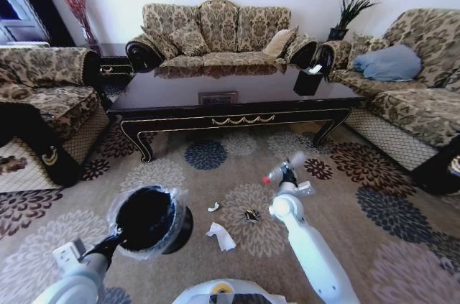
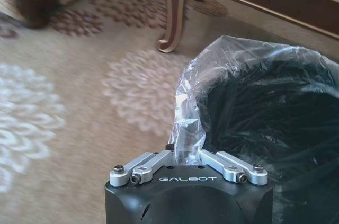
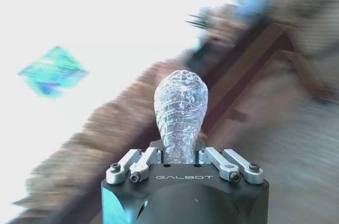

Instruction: Move to the front of the table and pick up the trash from the floor, then place it into the trash bin.

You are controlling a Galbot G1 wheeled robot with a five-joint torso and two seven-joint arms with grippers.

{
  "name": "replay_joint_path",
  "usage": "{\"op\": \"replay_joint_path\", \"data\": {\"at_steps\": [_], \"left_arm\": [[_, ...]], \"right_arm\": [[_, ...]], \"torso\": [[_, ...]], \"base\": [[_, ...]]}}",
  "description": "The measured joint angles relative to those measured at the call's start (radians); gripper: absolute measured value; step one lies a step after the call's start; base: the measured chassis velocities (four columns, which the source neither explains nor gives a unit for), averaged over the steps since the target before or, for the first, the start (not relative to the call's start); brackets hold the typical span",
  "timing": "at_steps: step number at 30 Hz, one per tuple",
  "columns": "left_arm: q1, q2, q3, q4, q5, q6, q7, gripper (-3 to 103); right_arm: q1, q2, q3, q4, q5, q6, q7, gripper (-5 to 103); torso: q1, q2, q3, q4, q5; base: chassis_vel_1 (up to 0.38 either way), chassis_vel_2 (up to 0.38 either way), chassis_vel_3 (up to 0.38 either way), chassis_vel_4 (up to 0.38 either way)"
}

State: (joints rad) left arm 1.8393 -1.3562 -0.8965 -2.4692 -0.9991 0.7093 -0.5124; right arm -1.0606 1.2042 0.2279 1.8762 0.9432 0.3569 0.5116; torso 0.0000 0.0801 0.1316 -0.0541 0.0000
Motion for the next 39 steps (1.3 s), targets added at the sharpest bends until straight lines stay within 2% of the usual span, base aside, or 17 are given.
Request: {"op": "replay_joint_path", "data": {"at_steps": [1,2,3,4,6,7,8,11,12,13,19,29,34,39], "left_arm": [[0.0,0.002,0.009,-0.007,-0.012,0.006,-0.004,2],[0.0,0.002,0.009,-0.007,-0.012,0.006,-0.004,2],[0.001,0.003,0.017,-0.011,-0.017,0.011,-0.007,2],[0.011,0.014,0.041,-0.016,-0.024,0.023,-0.016,2],[0.013,0.02,0.047,-0.016,-0.029,0.026,-0.018,2],[0.013,0.02,0.047,-0.016,-0.029,0.026,-0.018,2],[0.014,0.022,0.049,-0.016,-0.035,0.026,-0.019,2],[0.015,-0.001,0.052,-0.016,-0.038,0.026,-0.019,2],[0.015,-0.001,0.052,-0.016,-0.038,0.026,-0.019,2],[0.017,-0.022,0.056,-0.017,-0.038,0.026,-0.019,2],[-0.01,-0.044,0.062,0.013,-0.035,0.028,-0.018,2],[-0.09,-0.039,0.094,0.112,-0.036,0.028,-0.035,2],[-0.132,-0.052,0.099,0.147,-0.048,0.028,-0.04,2],[-0.15,-0.06,0.101,0.159,-0.06,0.028,-0.042,2]], "right_arm": [[0.0,-0.014,-0.012,0.017,-0.012,0.018,-0.044,25],[0.0,-0.014,-0.012,0.017,-0.012,0.018,-0.044,25],[0.0,-0.028,-0.023,0.032,-0.023,0.033,-0.084,25],[0.012,-0.088,-0.06,0.087,-0.053,0.085,-0.206,25],[0.022,-0.122,-0.083,0.107,-0.088,0.11,-0.259,25],[0.022,-0.122,-0.083,0.107,-0.088,0.11,-0.259,25],[0.036,-0.15,-0.113,0.12,-0.129,0.133,-0.314,25],[0.074,-0.179,-0.18,0.107,-0.206,0.173,-0.401,25],[0.074,-0.179,-0.18,0.107,-0.206,0.173,-0.401,25],[0.103,-0.19,-0.232,0.089,-0.238,0.191,-0.444,25],[0.205,-0.189,-0.41,0.072,-0.284,0.21,-0.484,25],[0.317,-0.161,-0.584,0.032,-0.312,0.238,-0.562,25],[0.376,-0.093,-0.705,0.005,-0.322,0.239,-0.585,25],[0.394,-0.062,-0.765,-0.024,-0.34,0.242,-0.59,25]], "torso": [[0.0,0.0,0.0,-0.0002,-0.0001],[0.0,0.0,0.0,-0.0002,-0.0001],[0.0,0.0,0.0,-0.0003,0.0002],[0.0,0.0,0.0,0.0001,-0.0001],[0.0,0.0,0.0,0.0001,-0.0001],[0.0,0.0,0.0,0.0001,-0.0001],[0.0,0.0,0.0,-0.0001,0.0],[0.0,0.0,0.0,-0.0002,0.0],[0.0,0.0,0.0,-0.0002,0.0],[0.0,0.0,0.0,0.0004,0.0],[0.0,0.0,0.0,0.0001,-0.0001],[0.0,0.0,0.0,-0.0001,-0.0002],[0.0,0.0,0.0,0.0001,-0.0001],[0.0,0.0,0.0,0.0001,-0.0002]], "base": [[0.0,0.0,0.0,0.0],[0.0,0.0,0.0,0.0],[0.0,0.0,0.0,0.0],[0.0,0.0,0.0,0.0],[0.0,0.0,0.0,0.0],[0.0,0.0,0.0,0.0],[0.0,0.0,0.0,0.0],[0.0,0.0,0.0,0.0],[0.0,0.0,0.0,0.0],[0.0,0.0,0.0,0.0],[0.0,0.0,0.0,0.0],[0.0,0.0,0.0,0.0],[0.0,0.0,0.0,0.0],[0.0,0.0,0.0,0.0]]}}
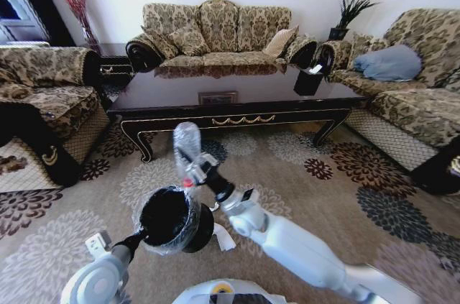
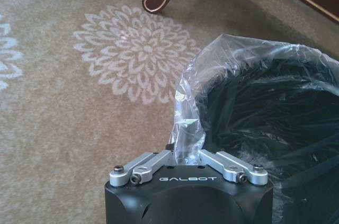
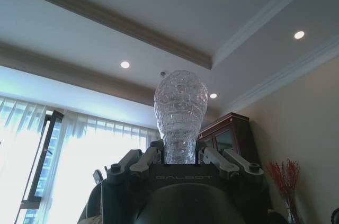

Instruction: Move to the front of the table and pick up the trash from the floor, then place it into the trash bin.

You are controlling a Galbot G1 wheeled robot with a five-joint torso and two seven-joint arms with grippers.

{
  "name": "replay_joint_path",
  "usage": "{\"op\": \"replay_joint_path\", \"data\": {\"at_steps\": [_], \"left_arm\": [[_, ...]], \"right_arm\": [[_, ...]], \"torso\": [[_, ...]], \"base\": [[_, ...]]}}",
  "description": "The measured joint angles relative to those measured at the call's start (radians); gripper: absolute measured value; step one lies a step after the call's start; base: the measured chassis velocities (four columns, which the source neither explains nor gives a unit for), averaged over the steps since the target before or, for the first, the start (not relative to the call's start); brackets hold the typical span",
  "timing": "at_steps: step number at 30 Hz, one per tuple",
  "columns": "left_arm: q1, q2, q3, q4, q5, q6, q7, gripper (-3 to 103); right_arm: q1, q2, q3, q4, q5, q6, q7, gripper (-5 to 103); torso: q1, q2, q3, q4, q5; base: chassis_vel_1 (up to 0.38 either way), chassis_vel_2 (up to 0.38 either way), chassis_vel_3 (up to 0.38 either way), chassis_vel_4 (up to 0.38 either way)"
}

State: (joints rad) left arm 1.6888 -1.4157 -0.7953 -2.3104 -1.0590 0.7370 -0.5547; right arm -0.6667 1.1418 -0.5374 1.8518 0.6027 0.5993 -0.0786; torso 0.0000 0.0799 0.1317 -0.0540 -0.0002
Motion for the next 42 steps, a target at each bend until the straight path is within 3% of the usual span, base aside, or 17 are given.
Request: {"op": "replay_joint_path", "data": {"at_steps": [9,17,22,29,31,33,36,42], "left_arm": [[-0.028,-0.02,0.003,0.013,-0.022,0.0,-0.006,2],[-0.018,-0.024,-0.008,-0.012,-0.043,-0.001,-0.018,2],[-0.01,-0.024,-0.013,-0.024,-0.045,-0.002,-0.019,2],[0.009,-0.016,-0.033,-0.037,-0.05,-0.002,-0.02,2],[0.013,-0.015,-0.038,-0.043,-0.052,-0.002,-0.02,2],[0.013,-0.016,-0.04,-0.046,-0.052,-0.002,-0.02,2],[0.02,-0.016,-0.049,-0.053,-0.055,-0.002,-0.02,2],[0.028,-0.009,-0.066,-0.067,-0.064,-0.002,-0.02,2]], "right_arm": [[0.002,0.057,-0.075,-0.108,-0.057,0.025,-0.031,25],[0.0,0.034,-0.061,-0.223,-0.161,0.071,-0.086,25],[-0.011,0.005,-0.079,-0.232,-0.164,0.074,-0.082,22],[-0.033,-0.026,-0.069,-0.203,-0.163,0.066,-0.076,43],[-0.04,-0.043,-0.056,-0.201,-0.163,0.066,-0.075,60],[-0.043,-0.048,-0.051,-0.201,-0.164,0.066,-0.075,60],[-0.058,-0.067,-0.029,-0.192,-0.166,0.066,-0.075,76],[-0.08,-0.092,-0.004,-0.167,-0.168,0.065,-0.076,91]], "torso": [[0.0,0.0,0.0,-0.0001,0.0001],[0.0,0.0,0.0,-0.0001,0.0002],[0.0,0.0,0.0,-0.0001,0.0002],[0.0,0.0,0.0,0.0,0.0002],[0.0,0.0,0.0,0.0,0.0002],[0.0,0.0,0.0,0.0,0.0003],[0.0,0.0,0.0,-0.0001,0.0002],[0.0,0.0,0.0,-0.0001,0.0003]], "base": [[0.0,0.0,0.0,0.0],[0.0,0.0,0.0,0.0],[0.0,0.0,0.0,0.0],[0.0,0.0,0.0,0.0],[0.0,0.0,0.0,0.0],[0.0,0.0,0.0,0.0],[0.0,0.0,0.0,0.0],[0.0,0.0,0.0,0.0]]}}
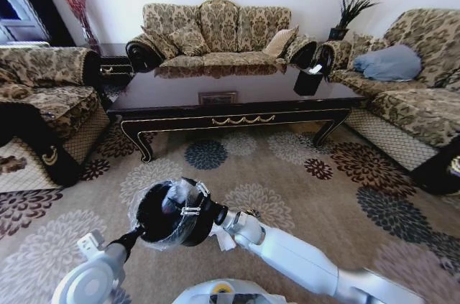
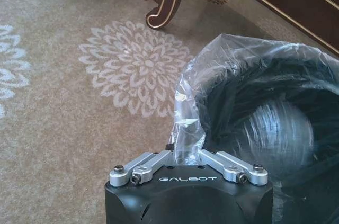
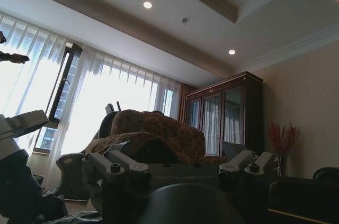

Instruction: Move to the front of the table and pick up the trash from the floor, then place it into the trash bin.

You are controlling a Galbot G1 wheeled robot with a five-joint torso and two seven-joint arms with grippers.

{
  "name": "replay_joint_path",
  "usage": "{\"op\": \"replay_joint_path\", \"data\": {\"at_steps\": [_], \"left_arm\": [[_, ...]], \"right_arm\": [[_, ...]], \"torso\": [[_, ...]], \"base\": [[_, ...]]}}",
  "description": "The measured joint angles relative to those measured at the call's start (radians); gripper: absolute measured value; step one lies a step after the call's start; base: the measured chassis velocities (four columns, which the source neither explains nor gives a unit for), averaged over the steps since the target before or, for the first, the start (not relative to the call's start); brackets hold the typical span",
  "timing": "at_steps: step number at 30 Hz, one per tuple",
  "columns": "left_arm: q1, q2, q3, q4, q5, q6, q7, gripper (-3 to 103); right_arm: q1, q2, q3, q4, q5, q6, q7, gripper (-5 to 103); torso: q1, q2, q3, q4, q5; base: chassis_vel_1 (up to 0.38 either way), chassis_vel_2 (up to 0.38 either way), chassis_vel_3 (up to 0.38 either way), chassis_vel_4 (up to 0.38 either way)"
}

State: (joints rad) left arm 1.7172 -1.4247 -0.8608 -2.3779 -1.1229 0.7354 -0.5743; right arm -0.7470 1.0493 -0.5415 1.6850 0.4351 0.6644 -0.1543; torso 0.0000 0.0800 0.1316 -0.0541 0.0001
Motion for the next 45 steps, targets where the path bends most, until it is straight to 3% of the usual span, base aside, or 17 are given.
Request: {"op": "replay_joint_path", "data": {"at_steps": [1,5,10,14,17,19,21,23,24,27,32,37,41,45], "left_arm": [[0.002,0.0,-0.003,-0.003,0.0,0.0,0.0,2],[0.008,0.001,-0.015,-0.013,-0.004,0.0,-0.033,2],[0.04,0.014,-0.056,-0.04,-0.021,0.0,-0.198,2],[0.066,0.032,-0.085,-0.054,0.021,0.0,-0.261,2],[0.074,0.041,-0.089,-0.06,0.049,0.0,-0.266,2],[0.101,0.061,-0.091,-0.077,0.163,0.0,-0.252,2],[0.107,0.065,-0.092,-0.08,0.188,0.0,-0.244,2],[0.138,0.092,-0.1,-0.091,0.348,-0.007,-0.184,2],[0.138,0.092,-0.1,-0.091,0.348,-0.007,-0.184,2],[0.166,0.145,-0.128,-0.1,0.486,-0.03,-0.14,2],[0.176,0.21,-0.194,-0.118,0.516,-0.055,-0.106,2],[0.169,0.226,-0.218,-0.122,0.547,-0.074,-0.078,2],[0.14,0.21,-0.201,-0.104,0.568,-0.085,-0.062,2],[0.122,0.2,-0.19,-0.09,0.567,-0.085,-0.063,2]], "right_arm": [[-0.004,-0.004,0.005,0.005,-0.001,-0.001,0.0,96],[-0.029,-0.013,0.041,0.015,-0.01,-0.013,0.046,100],[-0.058,-0.019,0.127,-0.004,-0.021,-0.038,0.152,100],[-0.072,-0.025,0.167,-0.017,-0.02,-0.066,0.218,100],[-0.078,-0.028,0.178,-0.025,-0.032,-0.078,0.236,100],[-0.092,-0.033,0.192,-0.045,-0.065,-0.096,0.261,100],[-0.095,-0.035,0.193,-0.048,-0.069,-0.102,0.266,100],[-0.107,-0.039,0.196,-0.068,-0.087,-0.131,0.3,100],[-0.107,-0.039,0.196,-0.068,-0.087,-0.131,0.3,100],[-0.12,-0.039,0.192,-0.118,-0.132,-0.177,0.344,100],[-0.146,-0.016,0.172,-0.202,-0.178,-0.173,0.348,100],[-0.174,0.011,0.142,-0.259,-0.181,-0.17,0.328,100],[-0.203,0.031,0.079,-0.292,-0.05,-0.238,0.328,100],[-0.209,0.019,0.03,-0.299,-0.014,-0.252,0.283,100]], "torso": [[0.0,0.0,0.0,0.0,0.0],[0.0,0.0,0.0,0.0,-0.0001],[0.0,0.0,0.0,0.0001,-0.0001],[0.0,0.0,0.0,0.0002,-0.0001],[0.0,0.0,0.0,0.0001,-0.0002],[0.0,0.0,0.0,0.0,-0.0001],[0.0,0.0,0.0,0.0,-0.0001],[0.0,0.0,0.0,0.0,-0.0004],[0.0,0.0,0.0,0.0,-0.0004],[0.0,0.0,0.0,0.0002,-0.0002],[0.0,0.0,0.0,-0.0001,-0.0001],[0.0,0.0,0.0,0.0,-0.0001],[0.0,0.0,0.0,-0.0001,-0.0003],[0.0,0.0,0.0,0.0002,-0.0001]], "base": [[0.0,0.0,0.0,0.0],[0.0,0.0,0.0,0.0],[0.0,0.0,0.0,0.0],[0.0,0.0,0.0,0.0],[0.0,0.0,0.0,0.0],[0.0,0.0,0.0,0.0],[0.0,0.0,0.0,0.0],[0.0,0.0,0.0,0.0],[0.0,0.0,0.0,0.0],[0.0,0.0,0.0,0.0],[0.0,0.0,0.0,0.0],[0.0,0.0,0.0,0.0],[0.0,0.0,0.0,0.0],[0.0,0.0,0.0,0.0]]}}
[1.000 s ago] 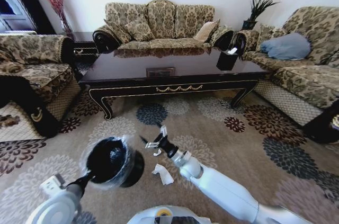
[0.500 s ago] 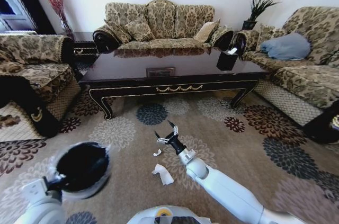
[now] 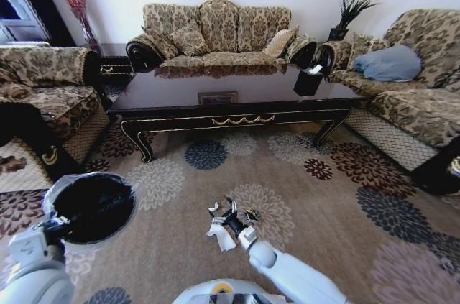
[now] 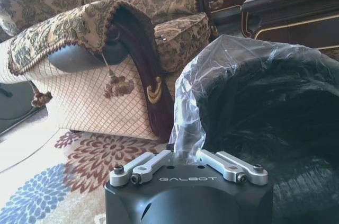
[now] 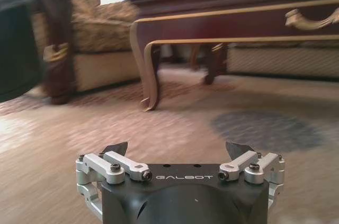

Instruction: Move to the front of the table and pick up the trash from the floor, then place it into the trash bin.

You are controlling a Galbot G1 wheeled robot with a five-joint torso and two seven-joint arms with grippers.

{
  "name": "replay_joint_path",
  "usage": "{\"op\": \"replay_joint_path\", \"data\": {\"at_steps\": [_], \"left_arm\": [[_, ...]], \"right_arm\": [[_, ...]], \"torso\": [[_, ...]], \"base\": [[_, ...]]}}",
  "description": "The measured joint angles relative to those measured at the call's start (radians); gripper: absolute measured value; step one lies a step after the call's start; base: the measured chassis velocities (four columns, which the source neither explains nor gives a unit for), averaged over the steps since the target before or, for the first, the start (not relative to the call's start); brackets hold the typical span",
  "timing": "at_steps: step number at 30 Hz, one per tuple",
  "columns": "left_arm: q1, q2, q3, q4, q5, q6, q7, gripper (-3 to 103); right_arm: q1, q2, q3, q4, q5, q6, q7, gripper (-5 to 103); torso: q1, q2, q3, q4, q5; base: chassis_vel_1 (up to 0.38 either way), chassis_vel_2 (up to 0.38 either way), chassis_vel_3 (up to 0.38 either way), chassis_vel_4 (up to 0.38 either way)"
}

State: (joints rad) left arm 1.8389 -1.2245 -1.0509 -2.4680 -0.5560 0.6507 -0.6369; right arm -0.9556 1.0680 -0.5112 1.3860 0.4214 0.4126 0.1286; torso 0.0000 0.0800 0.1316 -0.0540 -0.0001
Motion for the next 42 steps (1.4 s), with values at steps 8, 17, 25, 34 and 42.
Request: {"op": "replay_joint_path", "data": {"at_steps": [8,17,25,34,42], "left_arm": [[-0.003,0.0,0.002,0.008,-0.008,0.003,-0.004,2],[-0.001,-0.002,0.002,0.004,-0.019,0.007,-0.005,2],[0.01,-0.003,-0.003,-0.01,-0.028,0.008,-0.005,2],[0.016,-0.01,-0.004,-0.02,-0.031,0.008,-0.005,2],[0.01,-0.024,0.008,-0.02,-0.031,0.009,-0.006,2]], "right_arm": [[0.022,-0.048,-0.105,-0.006,0.027,0.023,-0.124,100],[0.07,-0.039,-0.195,-0.072,0.069,-0.078,-0.05,100],[0.09,-0.007,-0.209,-0.117,0.081,-0.172,0.065,100],[0.097,-0.011,-0.227,-0.095,0.082,-0.237,0.126,100],[0.153,-0.025,-0.209,-0.108,-0.127,-0.091,-0.046,100]], "torso": [[0.0,0.0,0.0,0.0,0.0],[0.0,0.0,0.0,-0.0001,-0.0001],[0.0,0.0,0.0,0.0,-0.0002],[0.0,0.0,0.0,0.0,0.0],[0.0,0.0,0.0,-0.0001,0.0003]], "base": [[0.0,0.0,0.0,0.0],[0.0,0.0,0.0,0.0],[0.0,0.0,0.0,0.0],[0.0,0.0,0.0,0.0],[0.0,0.0,0.0,0.0]]}}
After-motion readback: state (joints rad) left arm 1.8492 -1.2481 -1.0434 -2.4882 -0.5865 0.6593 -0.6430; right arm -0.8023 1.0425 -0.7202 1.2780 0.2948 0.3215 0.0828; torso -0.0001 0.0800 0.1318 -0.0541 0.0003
